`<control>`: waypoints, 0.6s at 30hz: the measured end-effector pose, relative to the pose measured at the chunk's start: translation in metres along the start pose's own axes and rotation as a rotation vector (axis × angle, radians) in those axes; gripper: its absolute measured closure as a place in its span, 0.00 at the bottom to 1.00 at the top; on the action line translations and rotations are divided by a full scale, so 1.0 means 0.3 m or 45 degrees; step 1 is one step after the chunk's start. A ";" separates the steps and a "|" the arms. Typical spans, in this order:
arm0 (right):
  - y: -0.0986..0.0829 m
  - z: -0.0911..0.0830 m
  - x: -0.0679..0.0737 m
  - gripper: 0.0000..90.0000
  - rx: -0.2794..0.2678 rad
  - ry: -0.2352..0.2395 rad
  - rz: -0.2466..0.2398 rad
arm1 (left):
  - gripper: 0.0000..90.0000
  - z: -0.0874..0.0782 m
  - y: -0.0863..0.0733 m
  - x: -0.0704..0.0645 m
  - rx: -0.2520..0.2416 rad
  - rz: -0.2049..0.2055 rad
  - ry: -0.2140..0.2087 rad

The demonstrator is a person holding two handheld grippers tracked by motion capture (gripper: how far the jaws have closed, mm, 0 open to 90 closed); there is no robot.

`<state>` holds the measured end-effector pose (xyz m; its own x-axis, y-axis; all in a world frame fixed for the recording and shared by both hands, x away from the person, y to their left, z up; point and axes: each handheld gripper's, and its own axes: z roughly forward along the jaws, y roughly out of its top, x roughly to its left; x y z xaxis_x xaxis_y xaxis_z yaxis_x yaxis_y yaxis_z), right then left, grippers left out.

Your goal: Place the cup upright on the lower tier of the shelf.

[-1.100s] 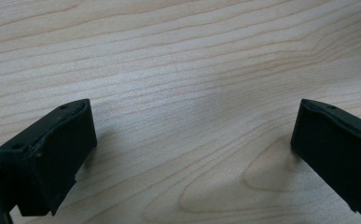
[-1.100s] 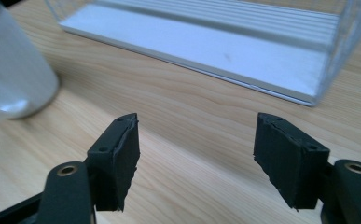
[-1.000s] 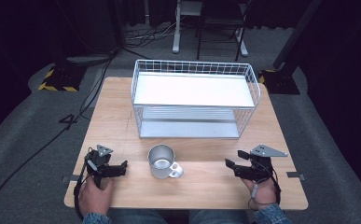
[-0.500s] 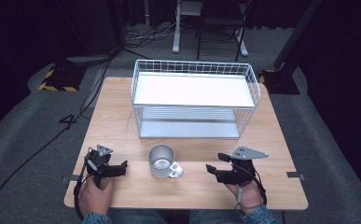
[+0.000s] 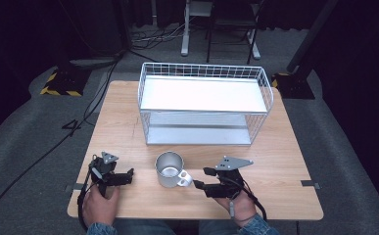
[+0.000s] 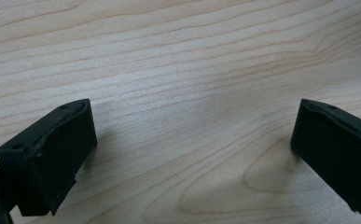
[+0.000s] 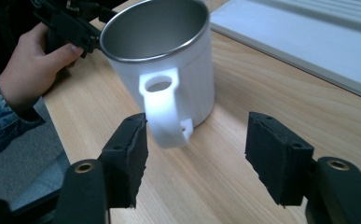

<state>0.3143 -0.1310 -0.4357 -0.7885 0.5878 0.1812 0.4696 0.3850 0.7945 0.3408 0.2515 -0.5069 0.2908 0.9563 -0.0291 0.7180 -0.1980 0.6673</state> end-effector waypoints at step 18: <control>0.042 0.132 0.053 0.65 0.099 0.041 -0.129 | 0.01 0.001 0.002 0.002 -0.002 -0.005 0.010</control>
<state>0.3235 -0.0886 -0.4458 -0.8453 0.5204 0.1215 0.4151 0.4962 0.7625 0.3417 0.2518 -0.5067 0.2833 0.9587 -0.0260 0.7180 -0.1940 0.6684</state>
